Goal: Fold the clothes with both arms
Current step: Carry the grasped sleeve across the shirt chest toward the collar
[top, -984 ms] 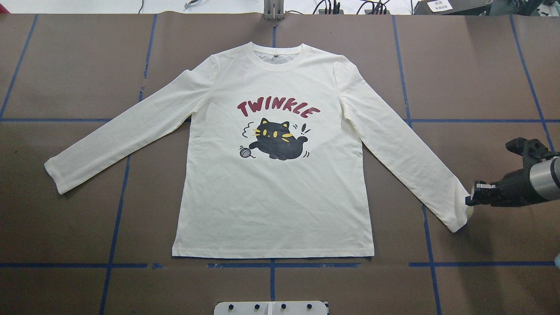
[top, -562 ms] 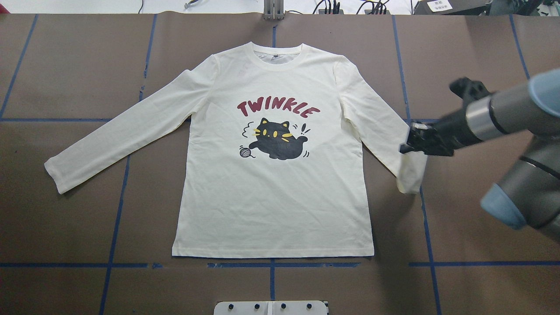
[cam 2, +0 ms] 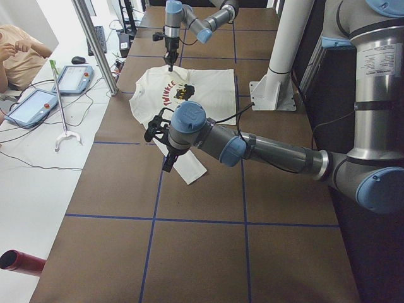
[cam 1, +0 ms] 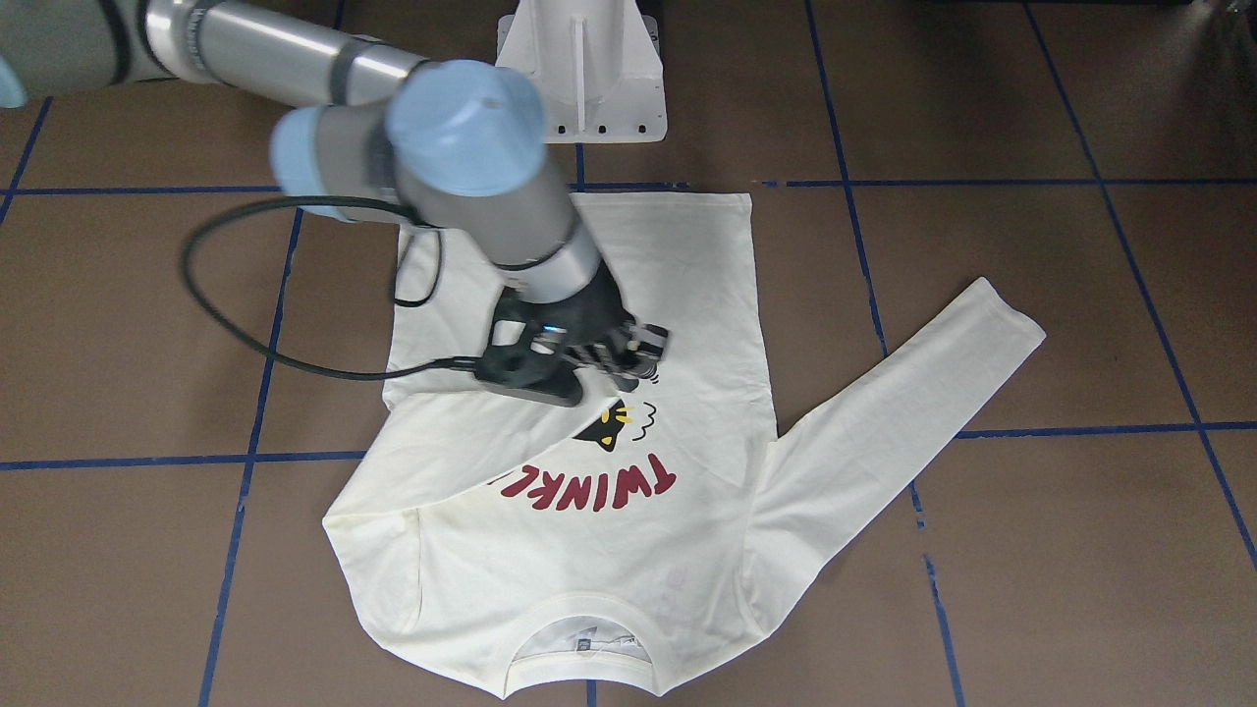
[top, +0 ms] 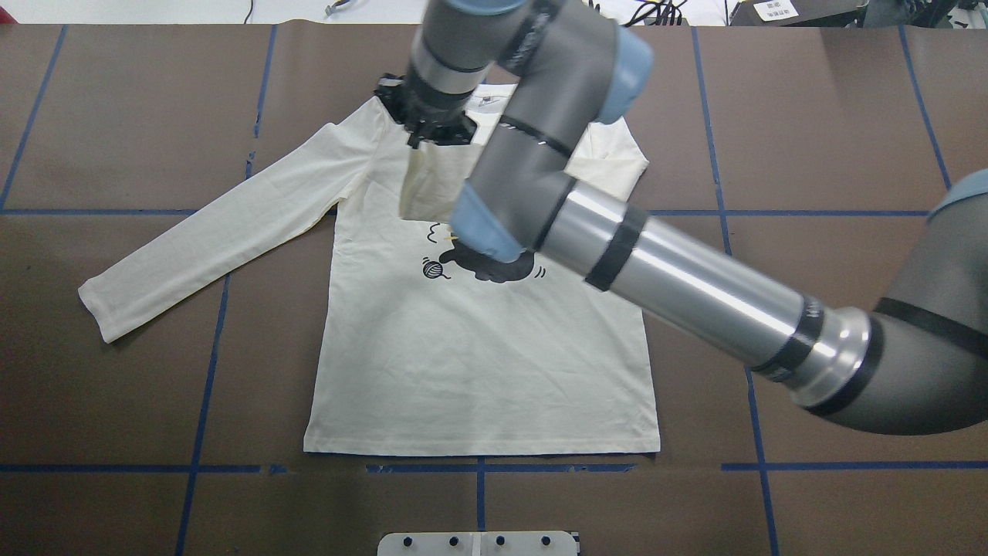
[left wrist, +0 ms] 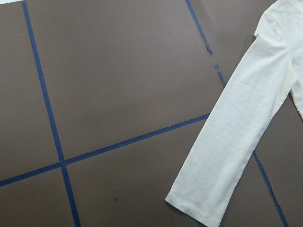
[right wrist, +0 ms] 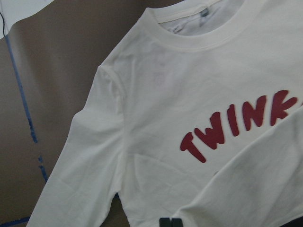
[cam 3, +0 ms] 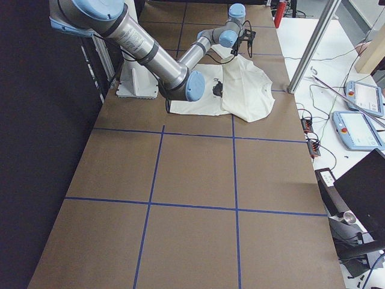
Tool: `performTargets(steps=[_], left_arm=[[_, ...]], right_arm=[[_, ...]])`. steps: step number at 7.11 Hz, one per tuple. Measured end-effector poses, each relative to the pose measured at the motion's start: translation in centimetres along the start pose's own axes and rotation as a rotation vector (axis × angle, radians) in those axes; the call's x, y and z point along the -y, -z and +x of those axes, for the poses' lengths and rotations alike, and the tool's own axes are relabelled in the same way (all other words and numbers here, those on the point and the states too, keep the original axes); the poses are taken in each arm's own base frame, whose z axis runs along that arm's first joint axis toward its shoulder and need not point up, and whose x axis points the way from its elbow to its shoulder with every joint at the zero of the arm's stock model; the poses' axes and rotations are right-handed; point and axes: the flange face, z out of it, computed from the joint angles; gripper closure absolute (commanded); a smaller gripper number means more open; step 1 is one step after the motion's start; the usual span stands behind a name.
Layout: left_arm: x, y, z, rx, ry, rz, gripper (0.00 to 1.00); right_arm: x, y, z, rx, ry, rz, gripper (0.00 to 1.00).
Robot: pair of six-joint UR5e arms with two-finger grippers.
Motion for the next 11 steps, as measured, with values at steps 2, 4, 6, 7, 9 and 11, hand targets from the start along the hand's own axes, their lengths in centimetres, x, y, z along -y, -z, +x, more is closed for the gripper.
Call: performTargets(steps=[2,4,6,7,9,11], left_arm=[[1.4,-2.7,2.7,-0.034,0.038,-0.031,0.0],[2.6,-6.8,6.5,-0.043,0.056,-0.066,0.0],[2.6,-15.0,10.8,0.019,0.09,-0.137,0.0],[2.1,-19.1,10.9,0.048,0.185,-0.181,0.07],[1.4,-26.8,10.3,0.091,0.294,-0.271,0.25],[-0.2,-29.9,8.3,0.146,0.356,-0.313,0.27]], right_arm=[[-8.6,-6.6,-4.1,0.04,0.081,0.051,0.23],[-11.2,-10.5,-4.6,0.053,0.104,0.103,0.04],[-9.7,-10.0,-4.6,0.074,0.091,0.142,0.05],[-7.2,-7.6,-3.0,0.089,0.063,0.13,0.04],[0.2,0.0,6.5,0.077,0.001,0.053,0.01],[3.7,6.2,18.8,0.083,-0.023,0.02,0.01]])
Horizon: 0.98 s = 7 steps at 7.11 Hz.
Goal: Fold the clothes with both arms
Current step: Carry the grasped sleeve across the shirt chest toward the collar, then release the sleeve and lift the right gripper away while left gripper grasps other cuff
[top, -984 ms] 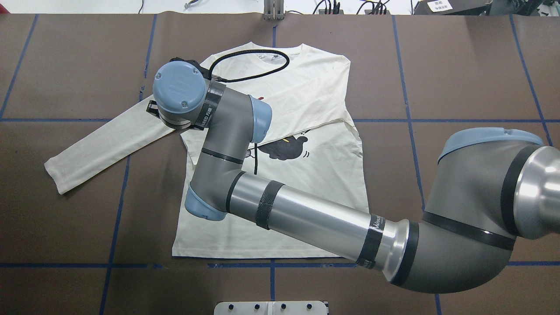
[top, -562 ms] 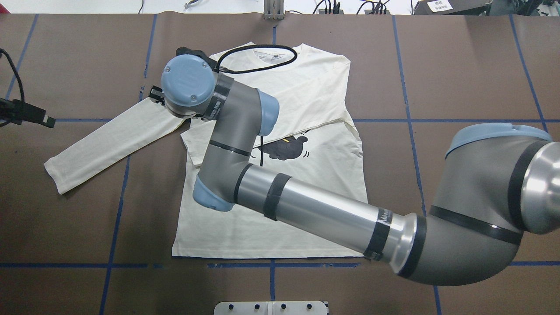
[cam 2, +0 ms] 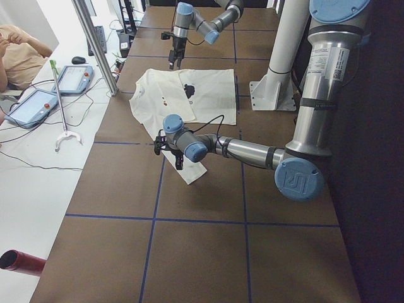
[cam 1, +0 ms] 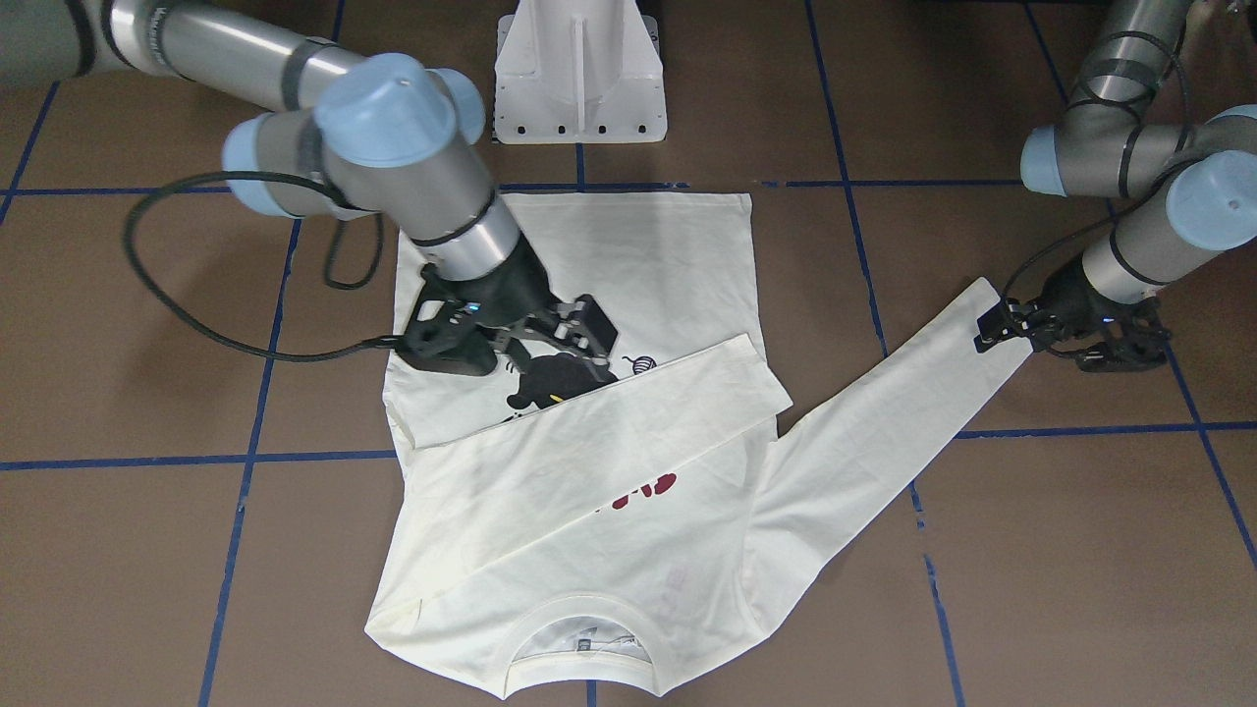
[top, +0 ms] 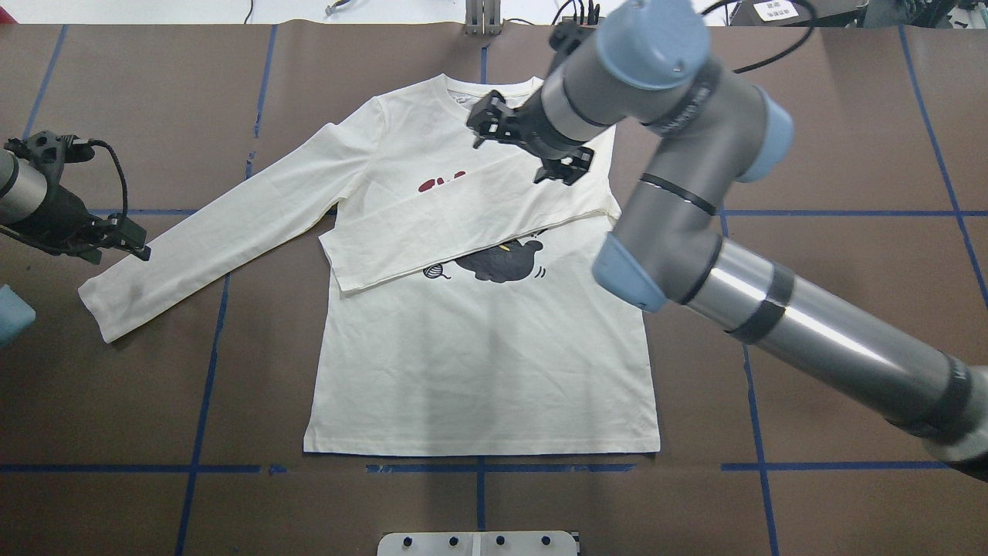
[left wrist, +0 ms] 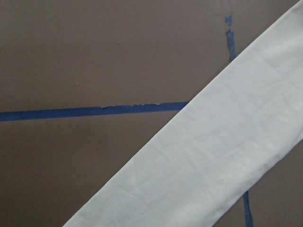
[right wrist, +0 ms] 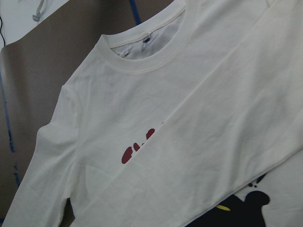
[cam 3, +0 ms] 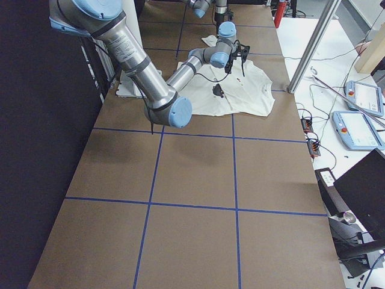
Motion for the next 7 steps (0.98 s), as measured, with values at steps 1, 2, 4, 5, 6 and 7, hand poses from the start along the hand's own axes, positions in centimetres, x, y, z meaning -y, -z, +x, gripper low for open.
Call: performTargets(steps=[1,2,4,5,6,7], left_arm=[[-0.4,-0.7,-1.4,0.028,0.017,0.0,0.27],[-0.7,-1.2,-2.6,0.06,0.026,0.012,0.27],[-1.7,-1.9,-4.9,0.096,0.043,0.01,0.29],[-1.9,-1.8,-5.1,0.097,0.044,0.008,0.31],[-1.9,-1.7,-4.8,0.092,0.041,0.01,0.37],[-1.9,-1.5,-4.5,0.087,0.037,0.01,0.4]], right_arm=[[0.3,1.9,3.0,0.002,0.007,0.001,0.01],[0.3,2.7,4.1,0.004,0.012,0.002,0.01],[0.3,3.2,4.6,0.007,0.014,0.002,0.01],[0.2,3.3,4.6,0.007,0.015,0.002,0.01],[0.2,3.2,4.6,0.007,0.015,0.004,0.01],[0.2,3.3,4.6,0.007,0.015,0.005,0.01]])
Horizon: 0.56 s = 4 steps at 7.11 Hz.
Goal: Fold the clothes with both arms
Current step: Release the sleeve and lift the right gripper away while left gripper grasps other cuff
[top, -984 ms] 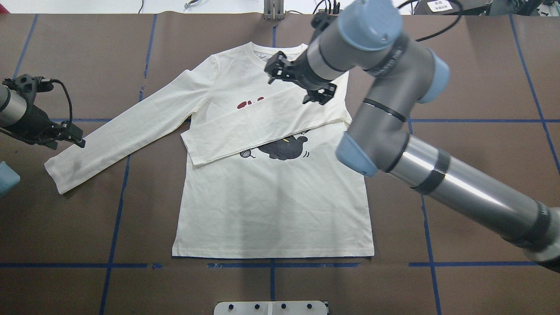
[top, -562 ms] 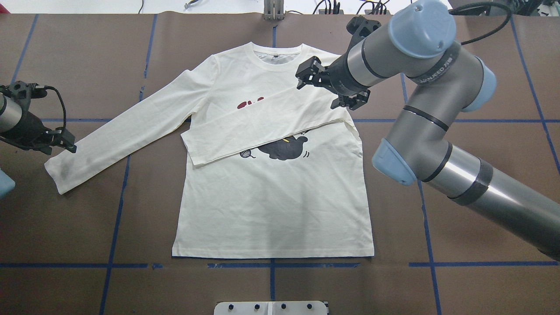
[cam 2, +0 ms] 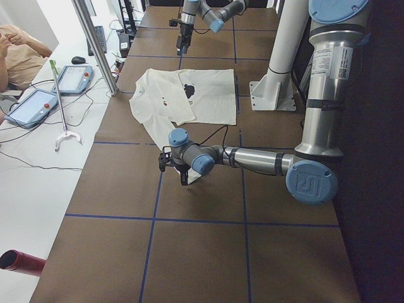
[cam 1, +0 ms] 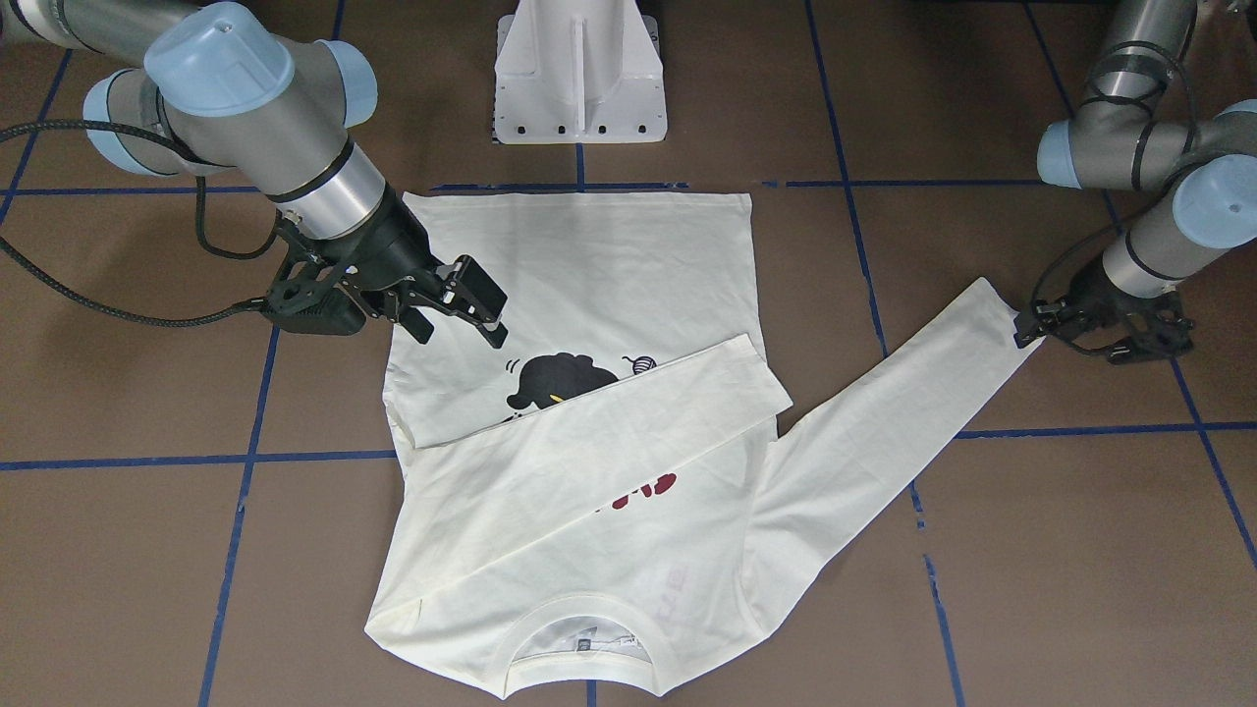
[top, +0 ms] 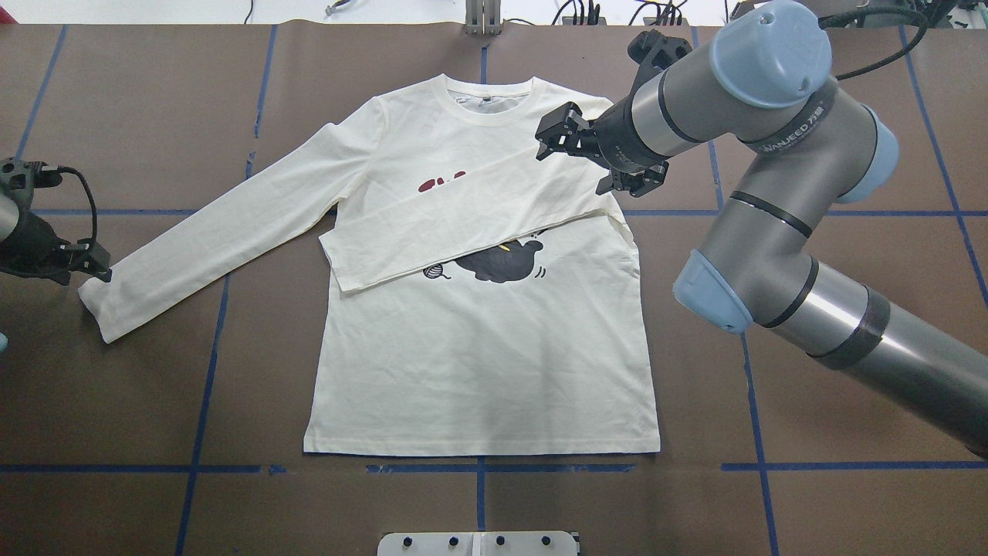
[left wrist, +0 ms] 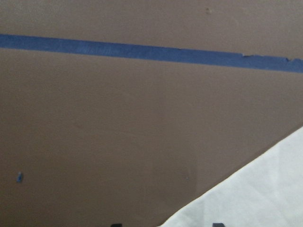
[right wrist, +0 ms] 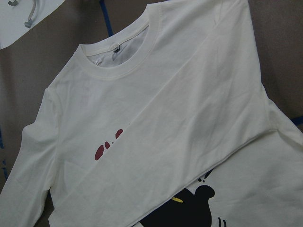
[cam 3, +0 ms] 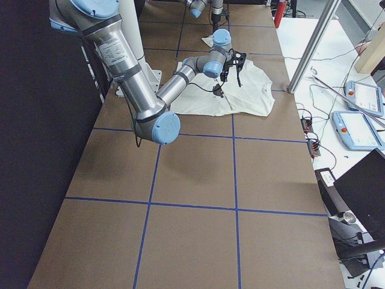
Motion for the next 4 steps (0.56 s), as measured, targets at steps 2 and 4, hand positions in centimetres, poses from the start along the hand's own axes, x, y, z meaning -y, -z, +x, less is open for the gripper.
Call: performTargets(steps=[2,4], left_arm=[[-0.09,-0.23,-0.06,0.003,-0.002,-0.003,0.41],[-0.15,-0.51,-0.35,0.011,0.0,-0.005,0.5]], right_arm=[[-0.02,0.05,-0.03,0.001,0.001,0.001,0.01],[-0.13,0.33,-0.19,0.007,0.003,0.002,0.01]])
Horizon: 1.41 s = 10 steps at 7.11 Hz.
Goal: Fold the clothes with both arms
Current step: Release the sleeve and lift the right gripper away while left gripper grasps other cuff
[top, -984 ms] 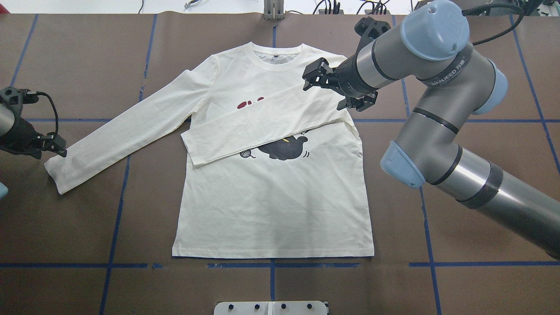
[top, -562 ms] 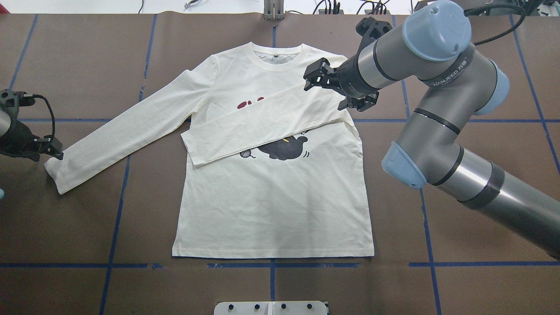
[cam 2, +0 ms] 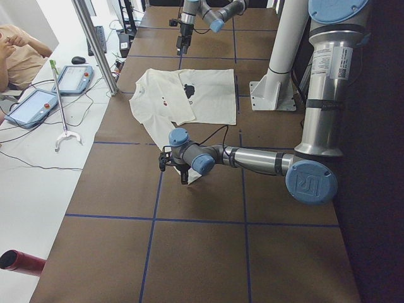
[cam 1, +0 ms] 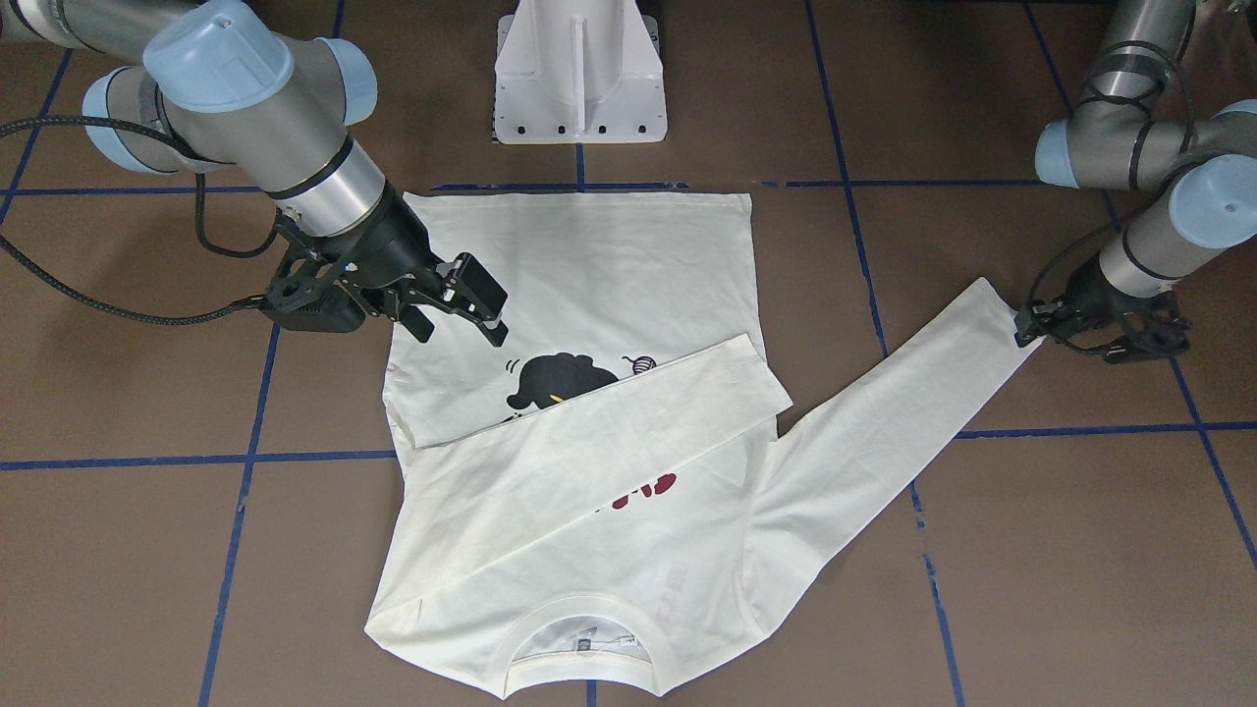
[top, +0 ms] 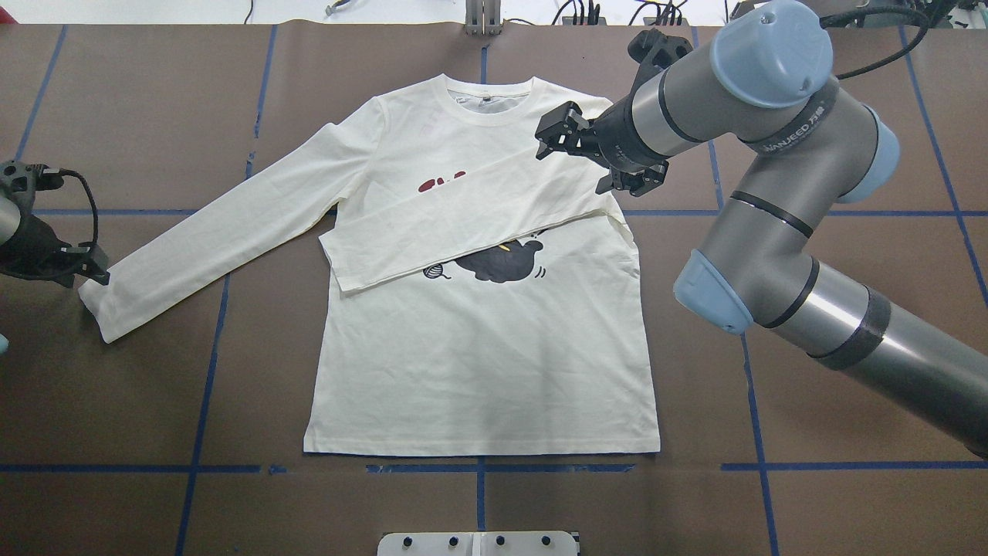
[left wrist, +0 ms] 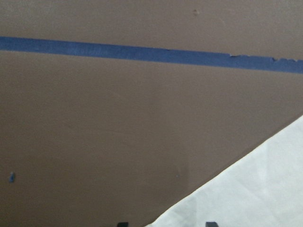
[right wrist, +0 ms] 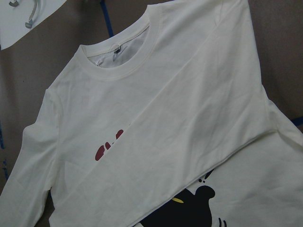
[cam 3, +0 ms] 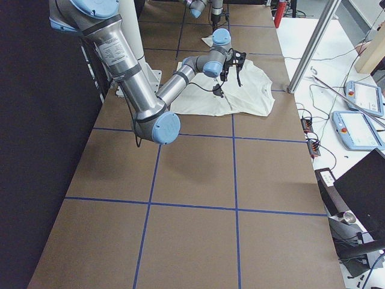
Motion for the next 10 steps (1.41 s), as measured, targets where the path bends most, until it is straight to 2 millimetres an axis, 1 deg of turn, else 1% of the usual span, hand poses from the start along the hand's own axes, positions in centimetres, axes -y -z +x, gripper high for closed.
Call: performTargets(steps=[1,2,3,5,7,8,9,10], left_arm=[[0.0,-0.2,-0.2,0.003,0.003,-0.002,0.59],[0.0,-0.3,-0.3,0.004,0.006,-0.005,0.78],[-0.1,-0.4,-0.4,0.006,0.01,-0.008,1.0],[-0.1,-0.6,-0.4,0.005,0.014,-0.015,1.0],[0.0,-0.2,0.5,-0.012,0.004,-0.016,1.0],[-0.2,0.5,1.5,-0.047,-0.009,-0.03,1.0],[-0.7,2.1,3.3,-0.105,-0.03,-0.051,1.0],[-1.4,4.6,5.9,-0.172,-0.066,-0.059,1.0]], right_arm=[[-0.1,0.2,-0.1,0.005,0.002,-0.001,0.01],[-0.2,0.5,-0.3,0.011,0.005,-0.001,0.01],[-0.3,0.9,-0.4,0.016,0.007,0.0,0.01],[0.1,1.7,-0.5,0.026,0.006,0.006,0.01],[0.8,2.3,-0.3,0.028,0.001,0.008,0.01],[0.9,2.5,-0.2,0.029,-0.001,0.008,0.01],[1.3,3.1,0.2,0.031,-0.004,0.007,0.01],[2.3,4.5,1.4,0.031,-0.015,-0.001,0.01]])
